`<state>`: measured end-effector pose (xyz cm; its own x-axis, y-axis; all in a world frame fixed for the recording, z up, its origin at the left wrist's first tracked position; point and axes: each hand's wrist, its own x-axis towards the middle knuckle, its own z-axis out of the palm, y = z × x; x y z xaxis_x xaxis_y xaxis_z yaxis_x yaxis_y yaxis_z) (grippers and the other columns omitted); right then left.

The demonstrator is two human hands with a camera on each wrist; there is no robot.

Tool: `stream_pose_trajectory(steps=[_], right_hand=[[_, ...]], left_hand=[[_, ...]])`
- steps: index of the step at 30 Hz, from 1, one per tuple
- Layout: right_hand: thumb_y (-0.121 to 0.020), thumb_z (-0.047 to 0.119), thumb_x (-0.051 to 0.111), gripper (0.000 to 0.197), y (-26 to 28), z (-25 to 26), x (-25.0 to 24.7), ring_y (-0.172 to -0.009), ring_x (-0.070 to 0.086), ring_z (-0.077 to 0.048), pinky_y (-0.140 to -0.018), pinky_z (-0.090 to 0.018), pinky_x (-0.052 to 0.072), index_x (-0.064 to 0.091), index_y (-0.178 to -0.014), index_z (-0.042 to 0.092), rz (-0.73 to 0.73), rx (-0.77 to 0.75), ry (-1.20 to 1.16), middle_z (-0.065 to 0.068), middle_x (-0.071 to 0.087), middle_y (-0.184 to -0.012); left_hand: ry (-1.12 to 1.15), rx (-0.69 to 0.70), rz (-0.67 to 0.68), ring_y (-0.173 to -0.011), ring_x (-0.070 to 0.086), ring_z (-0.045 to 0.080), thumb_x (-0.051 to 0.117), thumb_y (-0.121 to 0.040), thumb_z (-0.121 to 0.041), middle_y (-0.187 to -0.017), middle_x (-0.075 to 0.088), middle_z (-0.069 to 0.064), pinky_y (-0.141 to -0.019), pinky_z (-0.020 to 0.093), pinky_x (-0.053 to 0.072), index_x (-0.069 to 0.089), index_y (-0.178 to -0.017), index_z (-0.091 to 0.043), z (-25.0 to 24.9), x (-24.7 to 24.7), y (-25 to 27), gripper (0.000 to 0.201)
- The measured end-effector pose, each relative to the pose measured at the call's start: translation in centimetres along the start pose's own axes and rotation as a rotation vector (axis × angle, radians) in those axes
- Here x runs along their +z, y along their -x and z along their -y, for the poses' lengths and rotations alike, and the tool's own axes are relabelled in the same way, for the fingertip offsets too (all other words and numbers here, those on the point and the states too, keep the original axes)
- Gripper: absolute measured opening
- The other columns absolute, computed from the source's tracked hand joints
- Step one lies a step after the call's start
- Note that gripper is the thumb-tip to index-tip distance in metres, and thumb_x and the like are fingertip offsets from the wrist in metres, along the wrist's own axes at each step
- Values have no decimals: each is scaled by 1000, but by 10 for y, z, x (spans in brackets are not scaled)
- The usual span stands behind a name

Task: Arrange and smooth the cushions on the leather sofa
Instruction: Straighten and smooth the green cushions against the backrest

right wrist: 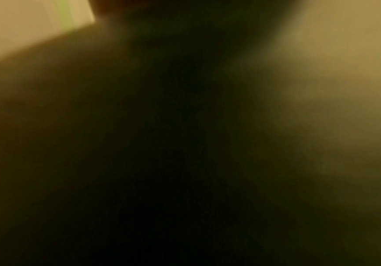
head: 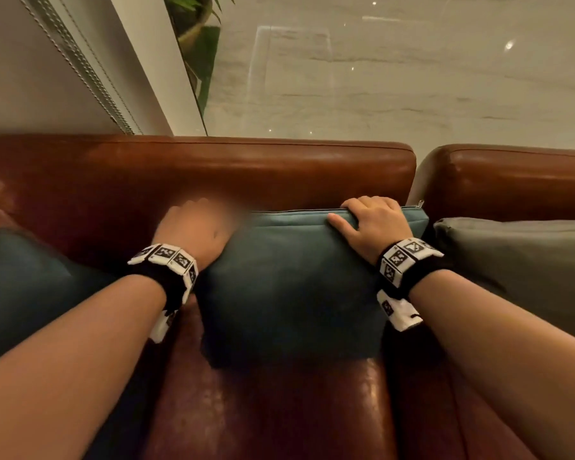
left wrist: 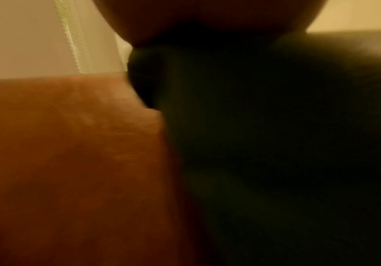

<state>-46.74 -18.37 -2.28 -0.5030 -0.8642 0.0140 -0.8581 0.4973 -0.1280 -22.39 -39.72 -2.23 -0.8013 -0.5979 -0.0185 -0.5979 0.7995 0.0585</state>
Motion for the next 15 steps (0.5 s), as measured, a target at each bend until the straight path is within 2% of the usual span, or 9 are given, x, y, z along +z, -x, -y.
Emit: stream_pose_trajectory(steps=[2, 4, 6, 8, 10, 12, 13, 15], right_hand=[[-90, 70, 21, 62, 4, -10, -5, -84, 58, -26, -81, -39, 41, 57, -88, 20, 10, -17, 33, -3, 62, -87], [-90, 68, 18, 60, -1, -8, -7, -73, 58, -31, -70, -39, 43, 48, -76, 19, -13, -74, 71, -6, 60, -77], [-92, 65, 24, 55, -10, -6, -8, -74, 58, -32, -69, -38, 40, 50, -75, 19, -56, -65, 71, -8, 61, -78], [-95, 55, 41, 45, -7, -13, -12, -84, 57, -30, -76, -37, 38, 62, -86, 17, -176, 15, -22, -7, 64, -88], [-97, 36, 48, 28, 14, -31, -18, -98, 54, -26, -87, -34, 36, 65, -103, 15, -426, 225, -262, -6, 62, -102], [-99, 26, 43, 27, 42, -50, -12, -103, 54, -21, -92, -28, 38, 60, -116, 14, -628, 554, -602, -1, 58, -107], [-100, 25, 40, 28, 53, -58, 0, -106, 56, -21, -95, -30, 43, 57, -119, 14, -648, 698, -809, 2, 58, -106], [-103, 29, 40, 26, 64, -62, 23, -114, 58, -24, -95, -36, 48, 55, -121, 18, -524, 833, -1207, 3, 61, -107]], left_hand=[[1, -57, -46, -91, 62, 37, 26, -94, -59, -94, 60, 10, -71, 44, 47, 54, -89, -19, 33, -1, 9, 49], [-33, -51, -55, -85, 65, 38, 23, -96, -59, -90, 61, 11, -62, 42, 45, 51, -83, -17, 45, -1, 7, 51], [37, -95, -47, -86, 63, 39, 27, -96, -59, -90, 59, 10, -63, 40, 40, 50, -83, -17, 45, 3, -3, 49], [295, -174, -84, -89, 59, 36, 39, -94, -56, -89, 55, 8, -69, 39, 41, 53, -85, -17, 47, 9, -5, 43], [600, -290, -191, -99, 58, 32, 42, -94, -52, -100, 60, 9, -84, 38, 43, 60, -99, -15, 53, 19, 11, 41], [853, -435, -232, -117, 54, 22, 34, -101, -44, -122, 60, 7, -99, 26, 36, 57, -122, -12, 50, 31, 40, 45], [973, -519, -210, -125, 48, 15, 30, -103, -38, -133, 55, 4, -102, 18, 29, 52, -133, -9, 42, 35, 55, 46], [1170, -631, -164, -129, 38, 6, 28, -105, -30, -142, 48, 2, -98, 5, 23, 46, -139, -8, 24, 51, 74, 45]])
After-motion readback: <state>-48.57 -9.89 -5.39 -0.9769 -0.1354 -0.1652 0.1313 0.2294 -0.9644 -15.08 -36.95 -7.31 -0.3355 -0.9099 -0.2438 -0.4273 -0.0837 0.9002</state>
